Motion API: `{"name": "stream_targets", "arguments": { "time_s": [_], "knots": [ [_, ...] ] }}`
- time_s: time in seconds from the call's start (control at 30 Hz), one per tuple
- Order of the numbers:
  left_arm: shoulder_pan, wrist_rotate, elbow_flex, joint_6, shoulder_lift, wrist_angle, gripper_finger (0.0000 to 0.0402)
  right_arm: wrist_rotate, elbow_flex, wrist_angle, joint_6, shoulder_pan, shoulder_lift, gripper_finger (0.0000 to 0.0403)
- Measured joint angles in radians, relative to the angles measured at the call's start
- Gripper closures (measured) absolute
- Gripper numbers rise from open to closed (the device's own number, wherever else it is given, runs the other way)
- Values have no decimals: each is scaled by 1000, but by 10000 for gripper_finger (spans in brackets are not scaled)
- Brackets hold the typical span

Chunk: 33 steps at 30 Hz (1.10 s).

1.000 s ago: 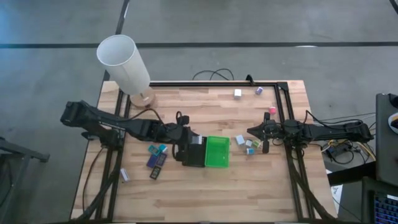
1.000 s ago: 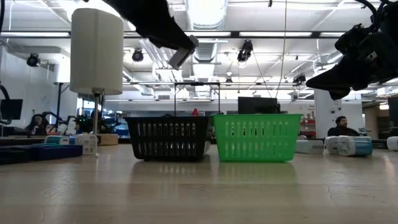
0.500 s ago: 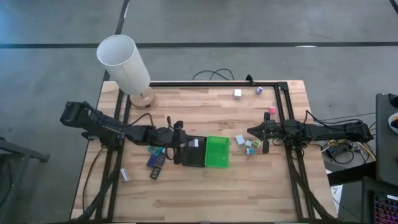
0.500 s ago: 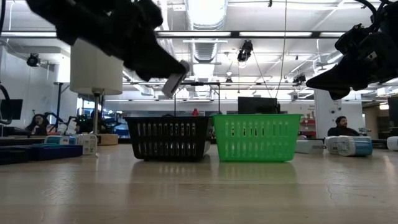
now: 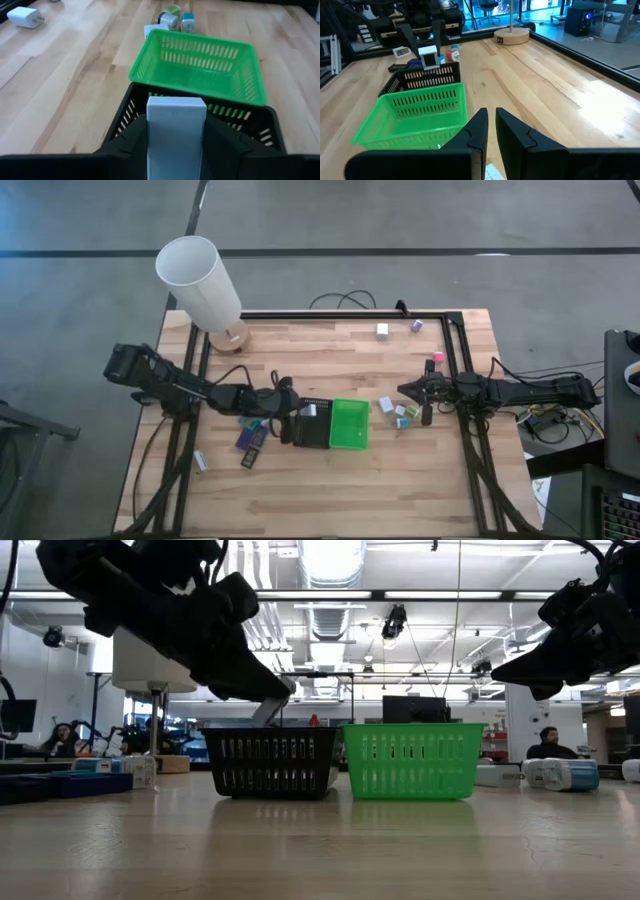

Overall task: Pick & Place Office items
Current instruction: Put the top white digital clock into the black basket

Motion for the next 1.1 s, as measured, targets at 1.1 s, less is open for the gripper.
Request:
{"name": "stream_targets", "arguments": {
  "time_s": [1.1],
  "knots": [
    [116, 117, 108, 32, 44, -191, 252, 1, 0, 0, -4, 0, 30, 367]
  ]
}}
